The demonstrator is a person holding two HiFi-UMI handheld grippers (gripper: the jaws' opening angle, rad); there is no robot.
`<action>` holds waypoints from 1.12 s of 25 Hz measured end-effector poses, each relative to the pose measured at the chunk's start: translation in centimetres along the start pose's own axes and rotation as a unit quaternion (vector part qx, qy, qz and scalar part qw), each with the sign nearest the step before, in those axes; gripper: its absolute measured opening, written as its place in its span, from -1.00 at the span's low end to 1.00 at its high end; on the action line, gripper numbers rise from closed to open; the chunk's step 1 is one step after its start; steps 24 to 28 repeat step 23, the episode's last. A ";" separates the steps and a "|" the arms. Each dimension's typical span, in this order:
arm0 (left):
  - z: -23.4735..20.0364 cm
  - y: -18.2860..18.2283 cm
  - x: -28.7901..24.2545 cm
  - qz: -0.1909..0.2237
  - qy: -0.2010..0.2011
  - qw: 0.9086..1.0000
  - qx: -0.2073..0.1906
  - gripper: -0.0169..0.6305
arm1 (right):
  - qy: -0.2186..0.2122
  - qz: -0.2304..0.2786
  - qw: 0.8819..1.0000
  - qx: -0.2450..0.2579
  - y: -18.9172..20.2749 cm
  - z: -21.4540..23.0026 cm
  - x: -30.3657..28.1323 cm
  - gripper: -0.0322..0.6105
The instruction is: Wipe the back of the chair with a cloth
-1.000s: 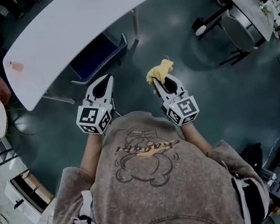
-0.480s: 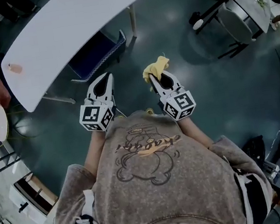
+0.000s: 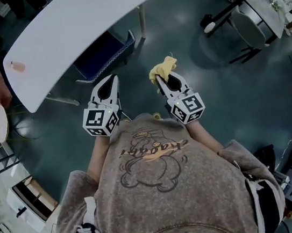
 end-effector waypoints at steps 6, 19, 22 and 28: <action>-0.4 -0.4 -0.1 -0.001 0.000 1.000 0.003 -0.92 | -0.003 -0.002 1.000 0.004 0.0 -0.1 -0.5 -0.61; -0.4 -0.9 -0.5 0.006 -0.009 1.000 0.008 -0.92 | -0.008 -0.011 1.000 0.003 0.2 -0.2 -0.8 -0.61; -0.8 -0.9 -0.5 0.008 -0.009 1.000 0.009 -0.91 | -0.007 -0.012 1.000 0.004 0.5 -0.3 -1.0 -0.61; -0.9 -0.9 -0.4 0.009 -0.009 1.000 0.009 -0.92 | -0.007 -0.013 1.000 0.004 0.6 -0.4 -1.1 -0.61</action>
Point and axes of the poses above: the fingertips, and each gripper's own axes: x backward along the fingers, z to its right, y out of its underside, the point moved 2 cm from there along x, backward along the fingers, and after that the axes turned 8 degrees about z, right-handed, at the moved point
